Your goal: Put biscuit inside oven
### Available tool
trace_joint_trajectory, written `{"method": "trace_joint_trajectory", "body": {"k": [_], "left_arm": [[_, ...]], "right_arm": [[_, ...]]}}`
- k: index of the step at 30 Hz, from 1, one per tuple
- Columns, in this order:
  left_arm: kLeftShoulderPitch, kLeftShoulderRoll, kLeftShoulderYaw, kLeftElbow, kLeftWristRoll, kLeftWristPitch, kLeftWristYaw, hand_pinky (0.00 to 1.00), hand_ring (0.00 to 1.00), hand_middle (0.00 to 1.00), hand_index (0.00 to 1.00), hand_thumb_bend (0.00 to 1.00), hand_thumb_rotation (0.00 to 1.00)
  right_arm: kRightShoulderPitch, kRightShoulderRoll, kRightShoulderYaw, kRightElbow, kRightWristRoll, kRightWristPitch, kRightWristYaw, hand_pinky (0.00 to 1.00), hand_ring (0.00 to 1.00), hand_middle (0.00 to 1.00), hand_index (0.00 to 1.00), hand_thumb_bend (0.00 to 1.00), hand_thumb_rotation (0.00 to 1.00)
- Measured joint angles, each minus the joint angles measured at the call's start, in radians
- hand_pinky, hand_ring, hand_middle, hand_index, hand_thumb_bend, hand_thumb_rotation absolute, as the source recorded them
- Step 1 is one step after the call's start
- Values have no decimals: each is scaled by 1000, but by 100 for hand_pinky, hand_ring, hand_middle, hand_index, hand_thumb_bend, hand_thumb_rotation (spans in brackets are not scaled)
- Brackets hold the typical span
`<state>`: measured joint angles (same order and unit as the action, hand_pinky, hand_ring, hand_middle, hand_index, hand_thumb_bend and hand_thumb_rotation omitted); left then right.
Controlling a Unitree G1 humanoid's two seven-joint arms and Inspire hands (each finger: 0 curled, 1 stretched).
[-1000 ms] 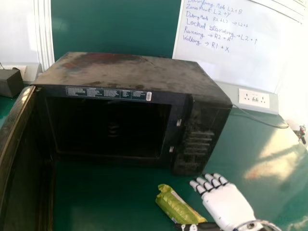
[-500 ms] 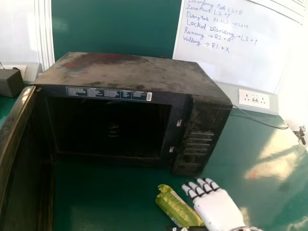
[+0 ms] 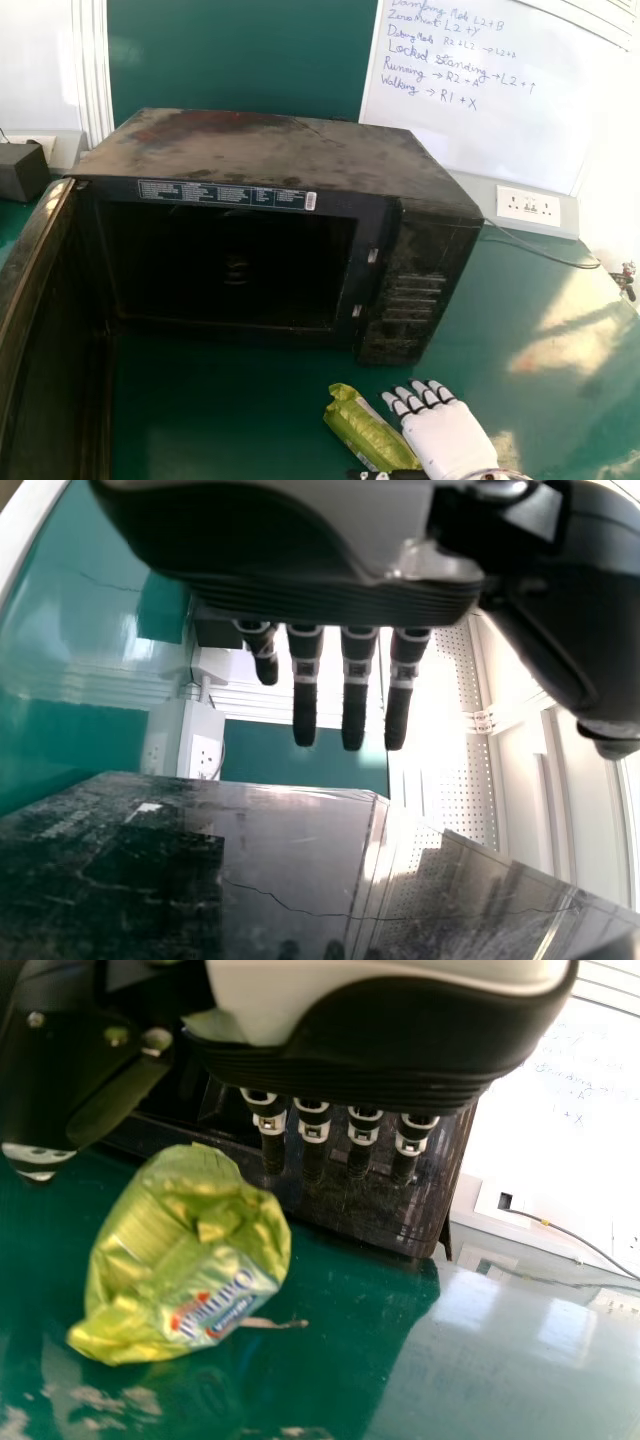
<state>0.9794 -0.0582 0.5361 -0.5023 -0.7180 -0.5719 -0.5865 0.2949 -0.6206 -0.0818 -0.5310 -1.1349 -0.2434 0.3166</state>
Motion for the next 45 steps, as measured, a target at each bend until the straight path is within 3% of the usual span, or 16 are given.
{"method": "trace_joint_trajectory", "body": {"k": [13, 19, 27, 32, 35, 37, 45], "left_arm": [[4, 2, 1, 10, 3, -12, -17, 73, 84, 85, 84, 85, 82], [-1, 2, 6, 36, 48, -59, -17, 74, 84, 86, 84, 83, 82], [-9, 8, 6, 48, 70, -94, -19, 73, 84, 86, 84, 81, 80], [-5, 11, 7, 51, 91, -98, -5, 74, 84, 86, 84, 79, 78], [4, 10, 7, 50, 103, -98, 7, 73, 84, 86, 84, 79, 77], [10, 8, 6, 42, 116, -97, 23, 73, 84, 86, 84, 78, 77], [35, 6, -11, -13, 145, -45, 78, 74, 84, 86, 84, 77, 76]], "right_arm": [[-34, -2, 34, 56, -35, 53, -22, 100, 100, 100, 100, 100, 92], [-42, -3, 46, 85, -34, 59, -43, 100, 100, 100, 100, 100, 94], [-62, -2, 84, 125, -35, 72, -61, 100, 100, 100, 100, 100, 89], [-81, -1, 109, 158, -27, 85, -76, 84, 100, 100, 100, 100, 84], [-82, -1, 122, 163, -16, 88, -91, 50, 94, 100, 100, 100, 77], [-86, -1, 127, 165, -14, 89, -102, 36, 86, 94, 99, 100, 70], [-94, -2, 145, 172, 9, 99, -128, 27, 59, 75, 74, 100, 36]]}}
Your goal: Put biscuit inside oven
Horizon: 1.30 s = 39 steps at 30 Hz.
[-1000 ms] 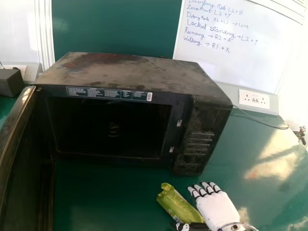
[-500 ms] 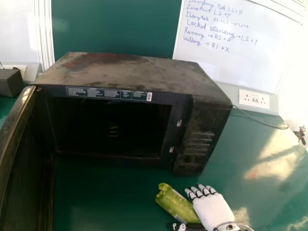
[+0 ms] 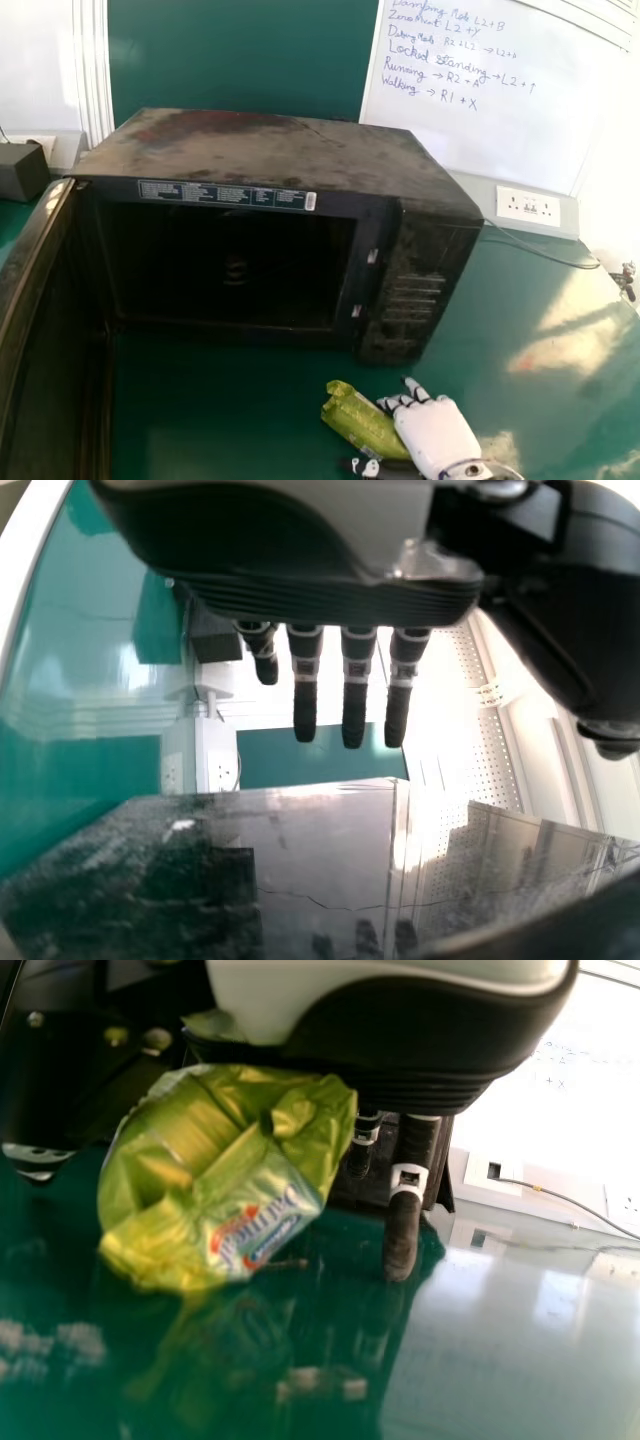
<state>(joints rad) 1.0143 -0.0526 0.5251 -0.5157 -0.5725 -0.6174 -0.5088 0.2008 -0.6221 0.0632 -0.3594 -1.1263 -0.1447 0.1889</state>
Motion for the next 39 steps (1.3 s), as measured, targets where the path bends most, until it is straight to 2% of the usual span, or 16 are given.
{"method": "trace_joint_trajectory", "body": {"k": [3, 5, 7, 9, 11, 16, 22, 33, 37, 38, 39], "left_arm": [[6, 0, -5, -5, -7, 16, 9, 74, 84, 86, 84, 76, 76], [8, -3, -11, -8, -27, 19, 10, 74, 84, 86, 84, 76, 75], [5, -9, -20, -8, -35, 17, 10, 73, 84, 86, 84, 76, 74], [-5, -10, -23, -2, -27, 3, 13, 73, 84, 86, 83, 76, 74], [-18, -12, -21, 9, -3, -30, 21, 73, 84, 86, 83, 76, 73], [-32, -12, -6, 37, 60, -90, 45, 73, 84, 86, 83, 76, 74], [-38, -8, 2, 56, 68, -105, 69, 73, 84, 86, 83, 77, 74], [-33, -9, -4, 52, 70, -106, 82, 71, 83, 86, 83, 78, 73], [-25, -12, -7, 44, 73, -105, 89, 72, 84, 86, 83, 78, 73], [-21, -12, -10, 39, 71, -101, 93, 72, 84, 86, 83, 78, 73], [-16, -12, -19, 32, 65, -93, 96, 72, 84, 86, 83, 78, 73]], "right_arm": [[-2, -1, 2, 0, 5, 2, -18, 27, 53, 68, 64, 100, 25], [-4, -1, 2, -1, 12, 5, -25, 25, 47, 60, 55, 100, 14], [-10, -1, 3, -3, 15, 7, -33, 20, 35, 48, 44, 100, 4], [-12, -1, 3, -3, 17, 7, -36, 16, 24, 35, 34, 100, 1], [-12, -1, 6, -1, 17, 6, -39, 11, 15, 22, 23, 91, 0], [-11, -4, 11, 2, 22, 6, -42, 1, 4, 10, 17, 82, 0], [-11, -5, 12, 4, 28, 7, -42, 1, 4, 11, 20, 88, 0], [-16, -6, 15, 14, 40, 7, -46, 3, 6, 12, 20, 88, 0], [-17, -6, 16, 18, 45, 7, -50, 3, 6, 13, 21, 79, 1], [-17, -6, 16, 19, 47, 7, -51, 3, 6, 30, 21, 66, 0], [-17, -6, 16, 20, 48, 7, -52, 3, 6, 40, 22, 59, 0]]}}
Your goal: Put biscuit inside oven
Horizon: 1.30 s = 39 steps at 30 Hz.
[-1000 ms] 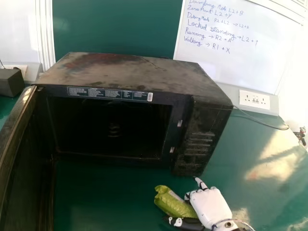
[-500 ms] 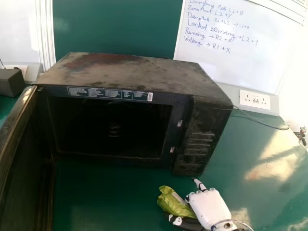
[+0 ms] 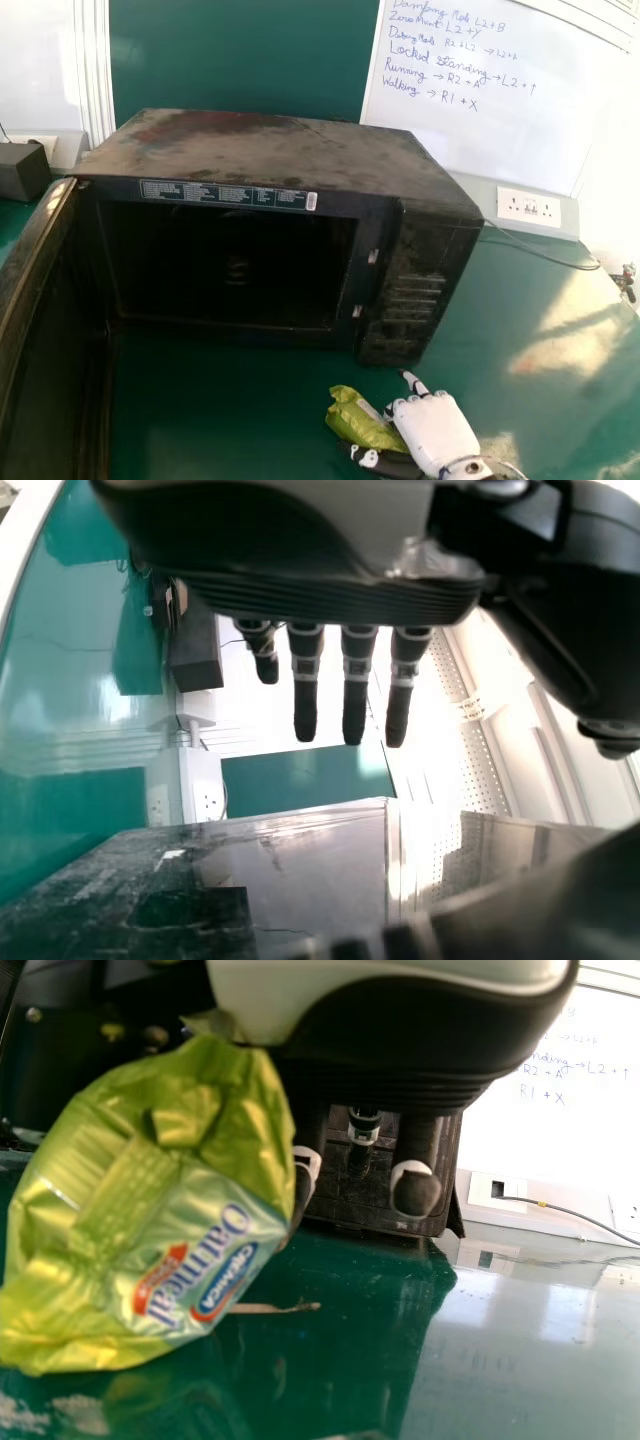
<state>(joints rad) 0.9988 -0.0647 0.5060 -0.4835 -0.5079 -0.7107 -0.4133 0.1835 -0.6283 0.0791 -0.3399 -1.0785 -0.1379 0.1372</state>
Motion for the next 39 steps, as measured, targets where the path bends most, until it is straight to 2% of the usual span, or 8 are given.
{"method": "trace_joint_trajectory", "body": {"k": [2, 5, 6, 9, 15, 18, 29, 39], "left_arm": [[7, 1, -14, -17, -14, 18, 2, 73, 84, 86, 83, 78, 74], [18, 1, -25, -30, -32, 37, 7, 73, 84, 87, 83, 78, 76], [21, 1, -29, -35, -46, 43, 7, 73, 84, 86, 83, 78, 76], [33, -1, -32, -45, -64, 53, 9, 73, 84, 86, 83, 78, 76], [33, -10, -30, -45, -54, 46, 29, 74, 84, 87, 83, 76, 73], [39, -10, -48, -58, -72, 61, 31, 75, 84, 86, 84, 76, 74], [60, -10, -61, -95, -124, 113, 41, 74, 86, 88, 86, 73, 76], [62, -5, -60, -94, -141, 114, 22, 73, 86, 88, 86, 73, 75]], "right_arm": [[-2, 0, 1, 2, 2, 0, 0, 2, 6, 46, 22, 55, 0], [-3, 0, 3, 2, 5, 3, 1, 1, 5, 47, 24, 53, 0], [-4, 0, 3, 2, 6, 4, 1, 1, 4, 45, 39, 52, 0], [-7, 1, 6, 3, 8, 10, 1, 0, 3, 45, 47, 52, 0], [-17, 10, 13, 13, 34, 18, 1, 0, 2, 44, 48, 51, 0], [-25, 20, 15, 17, 63, 26, 9, 0, 1, 45, 48, 51, 0], [-97, 53, 8, 2, 333, 89, 199, 0, 0, 46, 48, 51, 0], [-105, 51, 7, -2, 360, 106, 219, 0, 0, 46, 48, 52, 0]]}}
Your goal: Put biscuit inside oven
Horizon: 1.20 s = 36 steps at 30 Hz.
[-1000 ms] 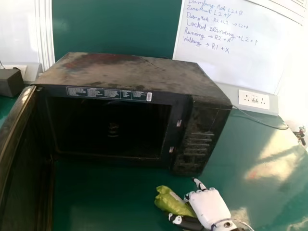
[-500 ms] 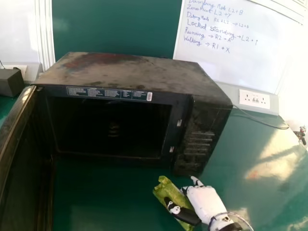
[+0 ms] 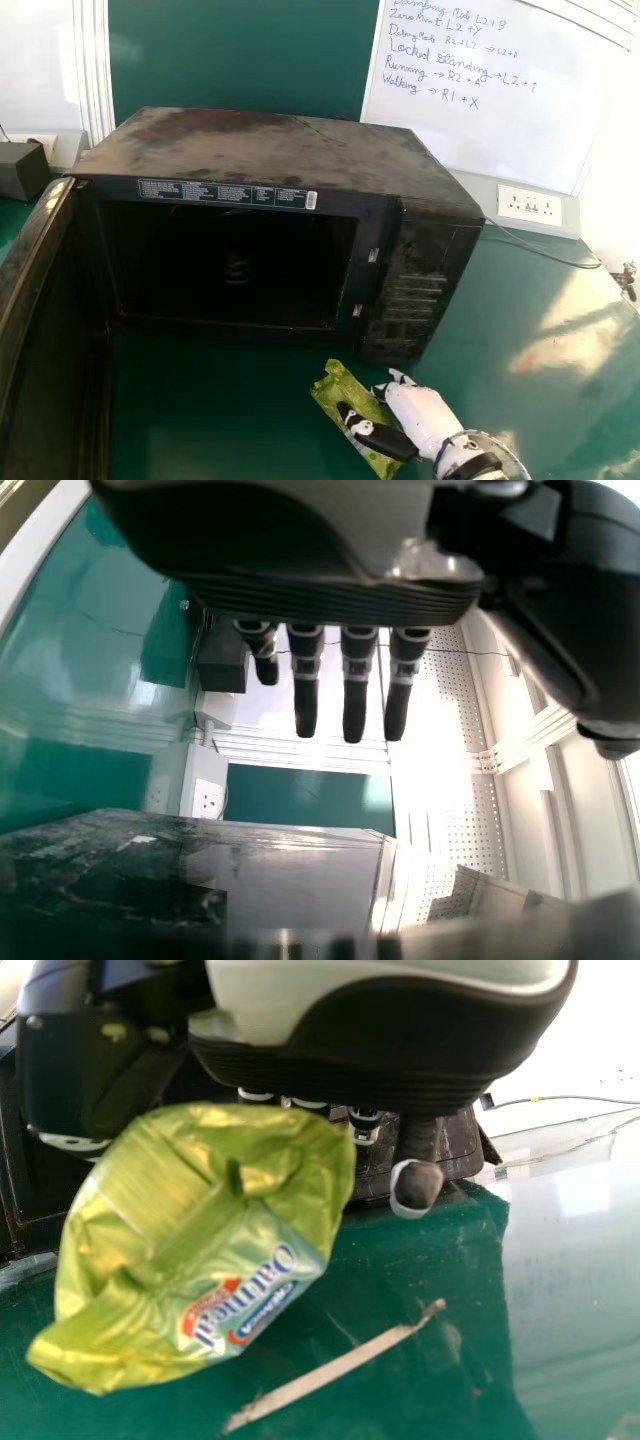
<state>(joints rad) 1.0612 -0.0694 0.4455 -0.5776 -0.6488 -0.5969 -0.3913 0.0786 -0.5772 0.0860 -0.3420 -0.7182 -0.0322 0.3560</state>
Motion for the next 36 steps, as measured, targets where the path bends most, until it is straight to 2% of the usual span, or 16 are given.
{"method": "trace_joint_trajectory", "body": {"k": [7, 10, 13, 14, 21, 27, 36], "left_arm": [[-1, 0, 0, 6, 0, 0, -5, 76, 87, 89, 87, 72, 76], [-1, 0, 0, 6, 0, 0, -5, 74, 86, 88, 87, 70, 77], [-1, 0, 0, 6, -1, 0, -9, 78, 86, 87, 86, 69, 76], [-1, 0, 0, 6, -1, 0, -10, 77, 85, 87, 87, 69, 78], [-3, 1, 0, 9, -3, 0, -19, 74, 83, 86, 87, 72, 82], [-6, 2, 1, 13, -3, 0, -22, 73, 82, 86, 87, 73, 86], [-8, 2, 1, 19, -25, 3, -25, 76, 83, 87, 87, 73, 86]], "right_arm": [[-19, 0, -2, -2, 53, 33, 45, 0, 0, 46, 48, 52, 0], [-28, 0, -3, -14, 100, 57, 88, 0, 0, 46, 48, 52, 0], [-44, 6, -5, -17, 177, 64, 116, 0, 0, 46, 48, 52, 0], [-49, 9, -6, -18, 187, 67, 119, 0, 0, 46, 48, 52, 0], [-86, 56, -7, -67, 315, 200, 177, 0, 0, 46, 48, 51, 0], [-112, 84, 23, -95, 337, 255, 178, 0, 0, 46, 48, 51, 0], [-157, 136, 85, -107, 333, 266, 167, 0, 0, 46, 48, 52, 0]]}}
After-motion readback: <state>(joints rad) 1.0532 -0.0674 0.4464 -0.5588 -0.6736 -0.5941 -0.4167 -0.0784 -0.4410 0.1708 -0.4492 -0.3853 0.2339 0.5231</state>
